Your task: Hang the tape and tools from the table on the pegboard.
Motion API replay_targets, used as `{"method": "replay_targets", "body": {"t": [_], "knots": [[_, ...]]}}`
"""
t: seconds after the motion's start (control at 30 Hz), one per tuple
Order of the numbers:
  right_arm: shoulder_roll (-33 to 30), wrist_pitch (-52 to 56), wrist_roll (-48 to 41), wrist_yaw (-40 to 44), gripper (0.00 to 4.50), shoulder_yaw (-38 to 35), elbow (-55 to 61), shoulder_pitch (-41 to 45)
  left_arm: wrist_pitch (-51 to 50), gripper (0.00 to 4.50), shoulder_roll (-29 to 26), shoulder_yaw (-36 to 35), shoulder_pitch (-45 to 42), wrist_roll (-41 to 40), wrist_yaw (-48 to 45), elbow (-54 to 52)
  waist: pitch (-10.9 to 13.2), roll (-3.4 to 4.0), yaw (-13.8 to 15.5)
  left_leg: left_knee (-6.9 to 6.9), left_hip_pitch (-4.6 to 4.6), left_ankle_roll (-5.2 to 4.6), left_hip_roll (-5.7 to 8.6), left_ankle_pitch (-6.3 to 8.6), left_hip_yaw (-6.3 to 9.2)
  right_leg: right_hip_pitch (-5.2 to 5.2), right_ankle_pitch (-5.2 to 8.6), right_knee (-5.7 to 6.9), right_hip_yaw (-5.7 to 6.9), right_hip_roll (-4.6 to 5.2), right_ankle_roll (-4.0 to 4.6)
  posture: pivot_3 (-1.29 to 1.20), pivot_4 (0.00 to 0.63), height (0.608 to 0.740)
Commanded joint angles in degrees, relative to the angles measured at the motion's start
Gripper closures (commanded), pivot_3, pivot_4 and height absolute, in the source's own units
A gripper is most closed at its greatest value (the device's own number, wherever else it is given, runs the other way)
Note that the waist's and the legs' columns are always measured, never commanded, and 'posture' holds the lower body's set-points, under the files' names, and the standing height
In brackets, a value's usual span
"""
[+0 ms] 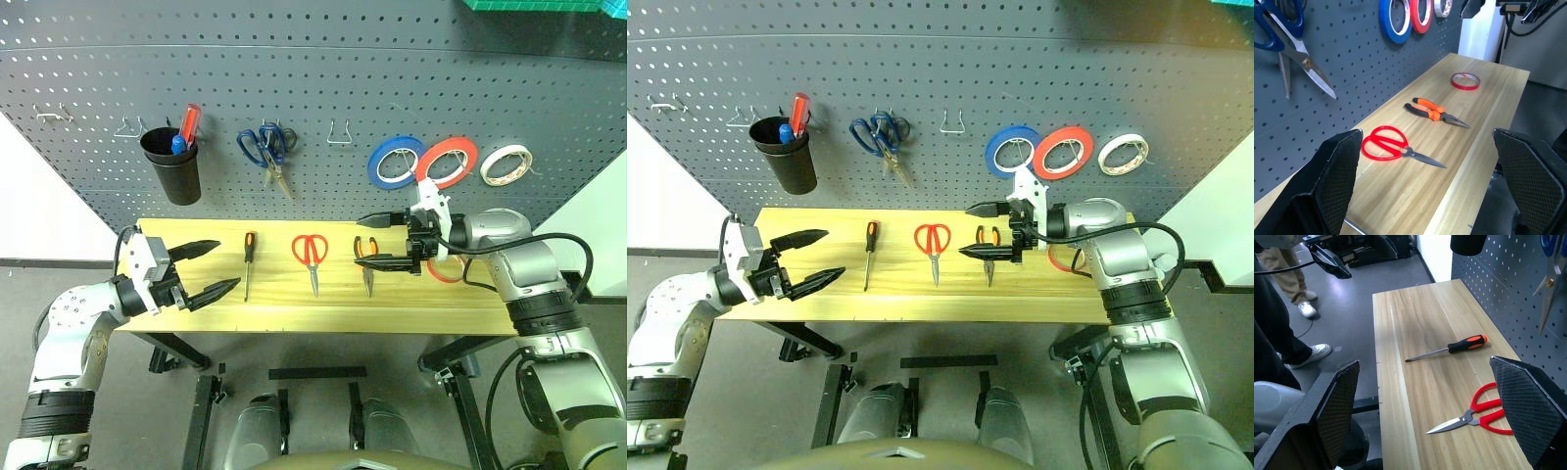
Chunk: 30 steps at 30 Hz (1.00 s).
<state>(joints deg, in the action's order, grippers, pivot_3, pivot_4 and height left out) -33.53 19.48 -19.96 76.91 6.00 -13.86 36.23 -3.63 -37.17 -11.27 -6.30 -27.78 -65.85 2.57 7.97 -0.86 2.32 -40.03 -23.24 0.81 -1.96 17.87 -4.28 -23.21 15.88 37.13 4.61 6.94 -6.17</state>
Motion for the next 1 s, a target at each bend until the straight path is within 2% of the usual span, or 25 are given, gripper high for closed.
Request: {"method": "replay_targets", "body": {"t": [0.03, 0.3, 1.0], "knots": [[-0.3, -0.3, -0.5, 0.3, 0.00, -0.7, 0.5, 1.2, 0.0, 0.03, -0.5, -1.1, 0.1, -1.0, 0.0, -1.7, 0.0, 0.00, 0.0, 0.00, 0.00, 0.00, 0.00, 0.00, 0.00, 0.00, 0.00, 0.00, 0.00, 0.00, 0.00, 0.14, 0.116, 0.732], [-1.1, 0.6, -0.5, 0.4, 0.00, -0.9, 1.0, 1.1, 0.0, 0.03, 0.3, 0.1, -0.5, -0.6, 0.5, -2.1, 0.0, 0.04, 0.0, 0.00, 0.00, 0.00, 0.00, 0.00, 0.00, 0.00, 0.00, 0.00, 0.00, 0.00, 0.00, 0.13, 0.128, 0.732], [-4.7, -1.3, 1.7, -1.5, 0.00, -1.7, -0.4, -1.1, -1.0, 0.03, 2.0, 3.6, -2.9, 0.3, 1.0, -2.4, 0.0, 0.02, -0.1, 0.00, 0.00, -0.02, 0.00, 0.01, -0.01, 0.00, 0.00, -0.02, 0.00, 0.00, 0.00, 0.09, 0.097, 0.732]]}}
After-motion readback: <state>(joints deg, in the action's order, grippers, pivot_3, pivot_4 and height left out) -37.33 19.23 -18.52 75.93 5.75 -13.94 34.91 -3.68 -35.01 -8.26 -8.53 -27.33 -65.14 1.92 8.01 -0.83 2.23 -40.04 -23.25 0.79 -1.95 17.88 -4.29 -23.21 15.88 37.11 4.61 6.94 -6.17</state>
